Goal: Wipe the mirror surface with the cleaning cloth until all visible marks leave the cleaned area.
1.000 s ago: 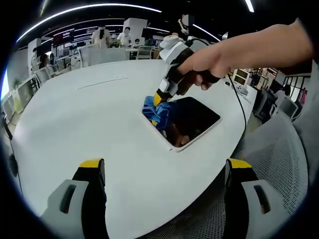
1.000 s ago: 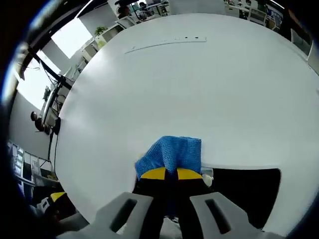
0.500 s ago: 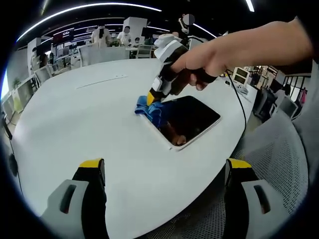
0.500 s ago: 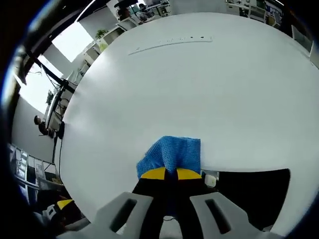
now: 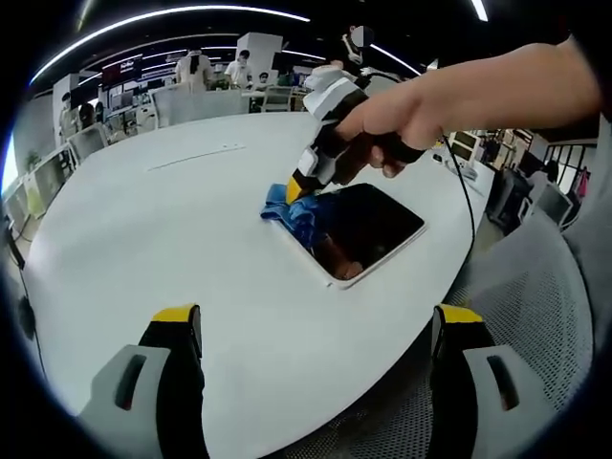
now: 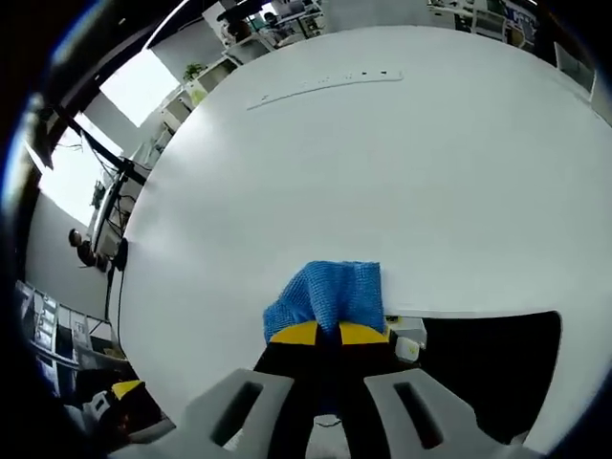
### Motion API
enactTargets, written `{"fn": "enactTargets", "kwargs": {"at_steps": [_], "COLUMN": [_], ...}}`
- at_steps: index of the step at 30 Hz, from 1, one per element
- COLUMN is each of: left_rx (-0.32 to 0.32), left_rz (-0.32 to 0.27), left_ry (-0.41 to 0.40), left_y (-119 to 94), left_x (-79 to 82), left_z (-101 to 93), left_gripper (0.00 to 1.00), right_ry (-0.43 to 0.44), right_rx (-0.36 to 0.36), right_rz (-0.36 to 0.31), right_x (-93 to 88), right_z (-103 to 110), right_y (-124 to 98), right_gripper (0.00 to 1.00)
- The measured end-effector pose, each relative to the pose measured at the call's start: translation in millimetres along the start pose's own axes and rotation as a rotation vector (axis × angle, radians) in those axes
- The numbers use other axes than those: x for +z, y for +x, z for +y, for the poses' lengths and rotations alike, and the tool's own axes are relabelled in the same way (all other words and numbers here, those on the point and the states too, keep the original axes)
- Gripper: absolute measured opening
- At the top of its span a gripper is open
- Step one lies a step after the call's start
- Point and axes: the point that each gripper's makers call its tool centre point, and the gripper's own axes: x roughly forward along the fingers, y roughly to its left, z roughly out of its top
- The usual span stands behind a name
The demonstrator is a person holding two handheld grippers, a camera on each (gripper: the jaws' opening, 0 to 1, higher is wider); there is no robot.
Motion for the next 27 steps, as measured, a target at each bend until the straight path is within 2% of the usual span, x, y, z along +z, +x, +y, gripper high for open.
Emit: {"fn": "enactTargets", "kwargs": {"at_steps": [11,27], "left_rx": [0.001,-0.004], "left_rz": [0.003,0.016], "left_ry": [0.005,0.011], "left_y": [1.7,1.4], "left_x": [-2.0,-3.6], "left_z": [1.4,-1.7], "left_gripper": [0.99,0.99], "right_ry": [-0.034,-0.035], "right_rx": [0.004,0.018], "right_rz": [0.004,0.004], "right_x": [-13.1,-27.0], "right_z": [2.9,8.2], "right_y": [-2.5,-7.2], "right_gripper": [0.0,0.0]}}
